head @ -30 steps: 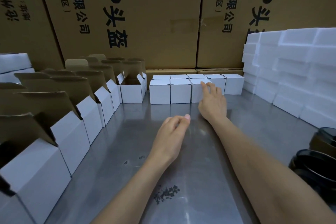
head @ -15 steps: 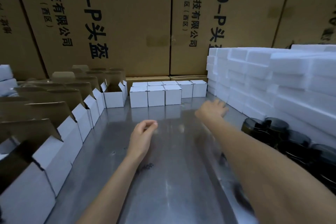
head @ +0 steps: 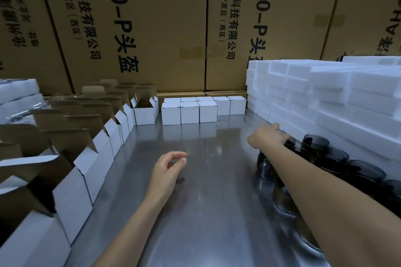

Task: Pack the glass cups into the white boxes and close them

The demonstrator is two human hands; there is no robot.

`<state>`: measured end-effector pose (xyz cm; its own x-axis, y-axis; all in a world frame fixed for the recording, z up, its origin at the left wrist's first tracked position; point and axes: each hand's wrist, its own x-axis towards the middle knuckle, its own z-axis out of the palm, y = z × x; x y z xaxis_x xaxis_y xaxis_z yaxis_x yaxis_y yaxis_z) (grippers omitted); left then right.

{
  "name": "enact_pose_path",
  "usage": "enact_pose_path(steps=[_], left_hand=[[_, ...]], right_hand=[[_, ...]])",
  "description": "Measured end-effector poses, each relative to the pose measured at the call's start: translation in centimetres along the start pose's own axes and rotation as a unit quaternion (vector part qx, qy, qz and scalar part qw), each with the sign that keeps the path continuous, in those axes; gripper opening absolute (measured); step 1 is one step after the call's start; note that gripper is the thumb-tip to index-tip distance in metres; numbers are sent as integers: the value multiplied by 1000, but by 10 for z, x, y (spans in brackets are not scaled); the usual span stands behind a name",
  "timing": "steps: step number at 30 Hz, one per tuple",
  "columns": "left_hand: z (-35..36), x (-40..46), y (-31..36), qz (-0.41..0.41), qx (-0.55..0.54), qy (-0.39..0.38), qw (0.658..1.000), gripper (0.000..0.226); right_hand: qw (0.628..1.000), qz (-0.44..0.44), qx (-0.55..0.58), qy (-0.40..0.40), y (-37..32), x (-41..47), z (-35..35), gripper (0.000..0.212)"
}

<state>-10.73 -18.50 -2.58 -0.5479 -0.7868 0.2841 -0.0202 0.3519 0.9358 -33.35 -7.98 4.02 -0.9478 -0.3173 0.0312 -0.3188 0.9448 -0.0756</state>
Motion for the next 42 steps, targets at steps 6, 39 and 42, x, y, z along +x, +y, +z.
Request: enact_pose_path(steps=[6,39,42], left_hand=[[3,-1,-1,12,49,-18,999,17],[8,3,-10,121,102,-19,987,68],[7,5,-13,138,121,-5,983,73]], right_hand=[[989,-138,53,25,-53,-35,6,51],[718,-420,554,-30,-48,-109,62,73],[711,-428,556,-46,-48,-109,64,73]])
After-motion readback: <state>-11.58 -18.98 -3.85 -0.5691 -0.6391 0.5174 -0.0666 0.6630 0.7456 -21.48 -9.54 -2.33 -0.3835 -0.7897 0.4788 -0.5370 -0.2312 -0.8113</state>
